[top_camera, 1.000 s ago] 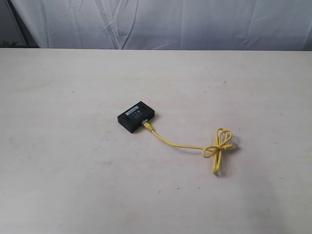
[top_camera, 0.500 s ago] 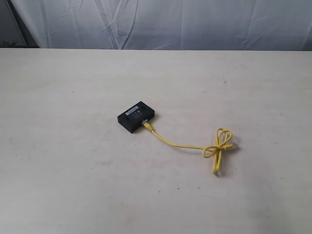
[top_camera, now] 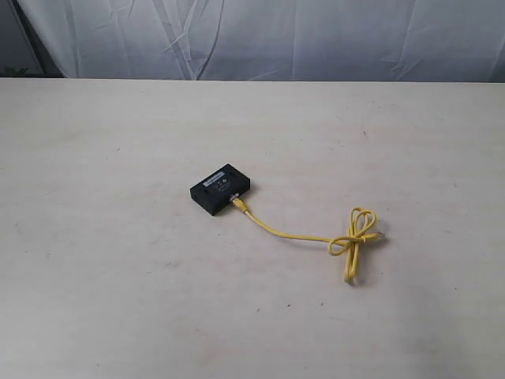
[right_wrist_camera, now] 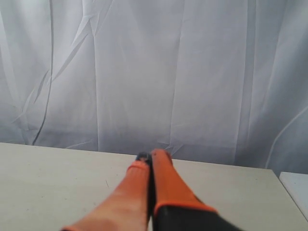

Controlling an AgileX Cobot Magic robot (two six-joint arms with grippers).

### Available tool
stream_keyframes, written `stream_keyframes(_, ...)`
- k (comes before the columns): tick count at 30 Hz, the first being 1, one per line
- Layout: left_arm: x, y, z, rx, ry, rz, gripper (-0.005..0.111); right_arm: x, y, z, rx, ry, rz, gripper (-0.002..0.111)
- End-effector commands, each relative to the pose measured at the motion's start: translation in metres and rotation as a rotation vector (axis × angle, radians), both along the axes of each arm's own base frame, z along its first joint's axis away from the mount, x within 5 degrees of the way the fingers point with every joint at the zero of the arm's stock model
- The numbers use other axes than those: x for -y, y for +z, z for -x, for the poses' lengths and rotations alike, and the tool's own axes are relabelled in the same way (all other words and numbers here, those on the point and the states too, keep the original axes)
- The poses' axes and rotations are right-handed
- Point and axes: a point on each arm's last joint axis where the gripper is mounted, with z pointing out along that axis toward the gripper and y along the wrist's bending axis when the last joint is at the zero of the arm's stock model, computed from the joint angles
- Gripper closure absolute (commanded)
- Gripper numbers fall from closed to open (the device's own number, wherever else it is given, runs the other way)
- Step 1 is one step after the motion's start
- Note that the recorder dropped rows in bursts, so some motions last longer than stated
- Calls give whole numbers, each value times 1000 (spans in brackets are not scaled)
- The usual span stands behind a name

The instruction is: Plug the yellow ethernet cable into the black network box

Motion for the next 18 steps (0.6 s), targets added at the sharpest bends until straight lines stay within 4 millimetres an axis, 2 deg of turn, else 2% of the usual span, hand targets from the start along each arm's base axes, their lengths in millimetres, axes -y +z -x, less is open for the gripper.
stream_keyframes(1, -3, -15, 0, -43, 30, 64, 107, 0, -1, 1, 3, -5, 0, 108)
stream_keyframes(6, -14, -43, 4, -59, 141, 151, 107, 0, -1, 1, 3, -5, 0, 108)
stream_keyframes(18, -15, -98, 4, -92, 158, 191, 107, 0, -1, 1, 3, -4, -2, 108)
